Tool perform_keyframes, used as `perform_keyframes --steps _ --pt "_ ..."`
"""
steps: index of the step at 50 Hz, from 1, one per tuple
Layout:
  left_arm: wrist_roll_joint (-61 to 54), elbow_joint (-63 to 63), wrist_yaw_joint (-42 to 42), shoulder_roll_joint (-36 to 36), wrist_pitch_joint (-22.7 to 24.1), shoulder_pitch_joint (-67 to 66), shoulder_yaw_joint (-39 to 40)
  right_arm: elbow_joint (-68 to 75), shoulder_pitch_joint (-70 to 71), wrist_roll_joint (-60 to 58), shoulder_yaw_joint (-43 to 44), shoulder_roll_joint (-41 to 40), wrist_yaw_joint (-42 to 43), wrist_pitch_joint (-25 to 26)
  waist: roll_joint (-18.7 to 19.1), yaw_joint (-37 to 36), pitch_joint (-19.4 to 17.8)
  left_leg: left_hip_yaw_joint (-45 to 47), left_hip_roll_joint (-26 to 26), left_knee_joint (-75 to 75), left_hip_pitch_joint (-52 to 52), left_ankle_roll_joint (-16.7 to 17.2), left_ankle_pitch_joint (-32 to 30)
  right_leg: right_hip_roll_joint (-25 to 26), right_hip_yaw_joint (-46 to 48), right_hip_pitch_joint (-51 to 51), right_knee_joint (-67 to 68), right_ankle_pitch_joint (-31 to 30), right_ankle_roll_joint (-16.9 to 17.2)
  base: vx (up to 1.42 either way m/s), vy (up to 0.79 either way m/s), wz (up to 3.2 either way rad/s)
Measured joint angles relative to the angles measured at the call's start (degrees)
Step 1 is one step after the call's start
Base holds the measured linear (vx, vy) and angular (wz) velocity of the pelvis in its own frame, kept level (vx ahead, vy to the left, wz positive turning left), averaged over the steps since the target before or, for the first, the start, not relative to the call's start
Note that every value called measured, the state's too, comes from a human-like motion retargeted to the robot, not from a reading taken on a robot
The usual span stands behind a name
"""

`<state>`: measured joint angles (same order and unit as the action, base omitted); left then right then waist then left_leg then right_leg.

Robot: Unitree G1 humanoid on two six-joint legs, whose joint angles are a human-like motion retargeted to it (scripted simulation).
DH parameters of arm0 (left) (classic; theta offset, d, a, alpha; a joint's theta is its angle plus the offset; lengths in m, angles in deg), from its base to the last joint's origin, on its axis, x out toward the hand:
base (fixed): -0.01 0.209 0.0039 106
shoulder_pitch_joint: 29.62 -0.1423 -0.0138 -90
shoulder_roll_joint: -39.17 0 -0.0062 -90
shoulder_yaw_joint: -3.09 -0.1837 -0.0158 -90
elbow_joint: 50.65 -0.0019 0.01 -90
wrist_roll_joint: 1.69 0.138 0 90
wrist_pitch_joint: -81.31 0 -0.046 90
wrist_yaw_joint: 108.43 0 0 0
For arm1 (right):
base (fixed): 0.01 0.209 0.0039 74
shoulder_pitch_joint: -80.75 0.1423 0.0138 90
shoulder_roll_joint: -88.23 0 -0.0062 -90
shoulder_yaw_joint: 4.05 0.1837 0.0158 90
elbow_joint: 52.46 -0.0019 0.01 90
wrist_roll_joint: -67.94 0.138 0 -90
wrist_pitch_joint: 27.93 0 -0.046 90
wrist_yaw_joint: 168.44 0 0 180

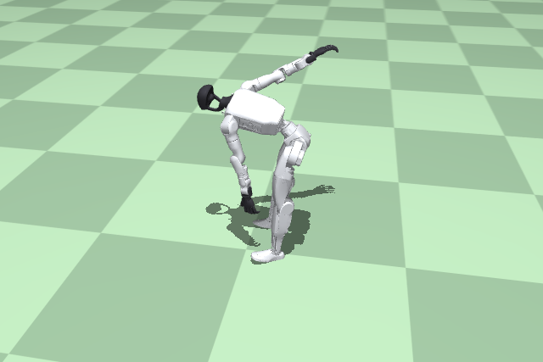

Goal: In place motions

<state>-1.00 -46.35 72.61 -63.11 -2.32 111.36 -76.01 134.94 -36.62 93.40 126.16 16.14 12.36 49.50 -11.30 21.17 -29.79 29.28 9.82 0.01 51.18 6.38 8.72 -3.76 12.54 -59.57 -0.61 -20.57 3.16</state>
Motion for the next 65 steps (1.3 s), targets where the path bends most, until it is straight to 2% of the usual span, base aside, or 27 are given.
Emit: perform_keyframes --steps 5,10,15,20,24,28,30,33,37,40,43,49,53,57,61,65 --pt "1.35 -1.42 0.59 0.36 1.28 3.47 -0.89 0.00 2.51 0.64 -2.86 -0.15 0.30 -0.39 -2.73 3.90 0.00 1.10 -0.14 -0.56 3.29 -0.35 0.01 1.19 -0.99 -4.48 -0.04 -0.41 -0.38 -0.01 0.03 -0.19" --pt "2.74 -2.25 -3.58 -0.74 0.66 5.36 0.74 0.00 6.50 3.24 -5.91 -0.54 -0.33 -1.03 -5.80 8.89 0.00 2.31 -0.22 -1.06 4.87 -0.39 -0.03 1.61 -1.59 -6.72 0.00 -0.45 0.04 0.03 0.09 -0.08" --pt "3.47 -0.89 -4.73 -0.48 3.12 3.45 2.76 0.00 7.02 5.46 -7.23 -1.54 0.07 -2.16 -5.33 8.63 0.00 2.04 -0.32 -0.71 4.72 -0.41 -0.12 0.93 -1.55 -6.11 0.22 0.18 1.26 0.00 0.00 0.00" --pt "-3.48 -0.43 -3.60 0.33 4.42 -4.21 6.10 0.00 7.15 4.28 -7.05 0.28 2.25 -2.83 -0.90 5.18 0.00 1.14 -0.09 0.22 3.19 -0.02 -0.10 -0.07 -1.19 -3.41 0.22 1.06 2.05 0.08 0.12 0.12" --pt "-5.27 -0.43 -4.05 -3.21 2.92 -15.59 3.33 0.00 9.12 -0.95 -5.98 3.41 4.64 -3.30 3.84 1.05 0.00 0.33 -0.36 1.02 1.12 0.41 0.11 -1.17 -0.55 -0.24 0.22 1.90 2.05 0.12 0.11 0.22" --pt "-6.97 -1.66 -5.58 -8.78 1.04 -32.54 0.36 0.00 11.87 -7.19 -4.00 6.77 9.58 -2.99 8.41 -4.00 0.00 0.12 -1.00 1.46 -2.09 0.75 0.22 -2.59 0.44 4.02 0.34 2.70 1.96 0.10 0.12 0.33" --pt "-7.46 -2.50 -6.09 -11.22 0.66 -43.30 0.57 0.00 12.97 -9.15 -2.43 8.41 13.12 -5.30 10.95 -7.17 0.00 0.15 -1.42 1.56 -3.89 0.85 0.16 -3.44 1.00 6.29 0.42 2.99 1.89 0.08 0.12 0.43" --pt "-1.63 -3.84 -7.22 -13.11 0.01 -58.07 2.15 0.00 13.72 -11.97 -1.30 11.07 16.41 -6.98 15.26 -12.40 0.00 -0.40 -2.36 1.84 -6.38 0.78 0.08 -5.17 2.28 9.93 0.65 3.62 2.01 0.10 0.12 0.59" --pt "2.71 -7.68 -5.88 -14.76 -3.01 -72.09 8.67 -0.26 13.41 -17.25 -1.60 14.53 18.21 -6.42 21.99 -20.29 0.00 -3.03 -4.19 2.22 -9.05 0.11 0.22 -7.76 5.33 14.95 1.23 4.82 2.50 0.05 0.15 0.80" --pt "1.20 -9.88 -3.75 -14.01 -6.24 -80.26 17.39 -1.76 14.44 -21.73 -3.01 16.85 18.49 -4.55 26.45 -24.66 0.00 -5.35 -5.80 2.47 -10.14 -0.34 0.22 -9.88 8.09 18.19 1.48 5.56 2.81 -0.02 0.15 0.94" --pt "-1.29 -10.80 -1.67 -11.71 -7.47 -86.31 23.26 -3.16 18.03 -25.20 -4.72 18.78 16.80 -2.60 30.64 -27.99 0.00 -7.65 -7.12 2.82 -10.25 -0.66 0.04 -11.55 11.21 20.65 1.58 6.27 3.19 -0.01 0.20 0.92" --pt "-3.10 -11.42 0.69 -4.06 -9.42 -89.59 31.71 -4.37 27.51 -29.94 -7.97 21.96 8.15 1.85 37.65 -35.52 0.00 -12.08 -10.01 3.23 -8.84 -0.94 -0.28 -14.11 16.57 23.02 1.29 7.34 3.57 0.00 0.12 0.78" --pt "-4.17 -11.70 0.87 -1.07 -10.75 -87.70 32.54 -5.43 34.59 -30.46 -9.35 22.44 5.32 4.04 40.90 -42.57 0.00 -13.62 -11.69 2.76 -6.87 -0.63 -0.89 -15.59 19.16 22.40 1.20 7.49 3.57 -0.04 -0.07 0.64" --pt "-5.78 -11.70 0.70 -1.19 -12.81 -84.22 31.67 -6.92 42.80 -28.53 -10.49 20.51 2.12 5.96 41.09 -51.35 0.00 -14.03 -12.77 1.95 -3.64 -0.28 -1.69 -16.04 19.25 19.33 0.93 4.68 1.79 -0.05 -0.28 0.51" --pt "-7.44 -11.70 -0.16 -3.08 -15.08 -79.22 27.27 -9.44 52.28 -29.13 -14.66 18.51 -0.25 9.37 41.09 -58.18 0.00 -15.06 -13.01 1.26 0.79 -1.05 -3.21 -15.42 19.72 15.78 0.84 3.40 1.68 -0.02 -0.39 0.44" --pt "-8.30 -11.70 -1.47 -4.56 -13.85 -73.48 23.33 -12.07 61.72 -29.36 -19.49 17.41 -2.94 12.55 41.09 -62.47 0.00 -16.04 -12.86 0.69 5.22 -1.38 -4.54 -14.62 20.58 12.26 0.92 3.34 1.60 0.06 -0.31 0.37"
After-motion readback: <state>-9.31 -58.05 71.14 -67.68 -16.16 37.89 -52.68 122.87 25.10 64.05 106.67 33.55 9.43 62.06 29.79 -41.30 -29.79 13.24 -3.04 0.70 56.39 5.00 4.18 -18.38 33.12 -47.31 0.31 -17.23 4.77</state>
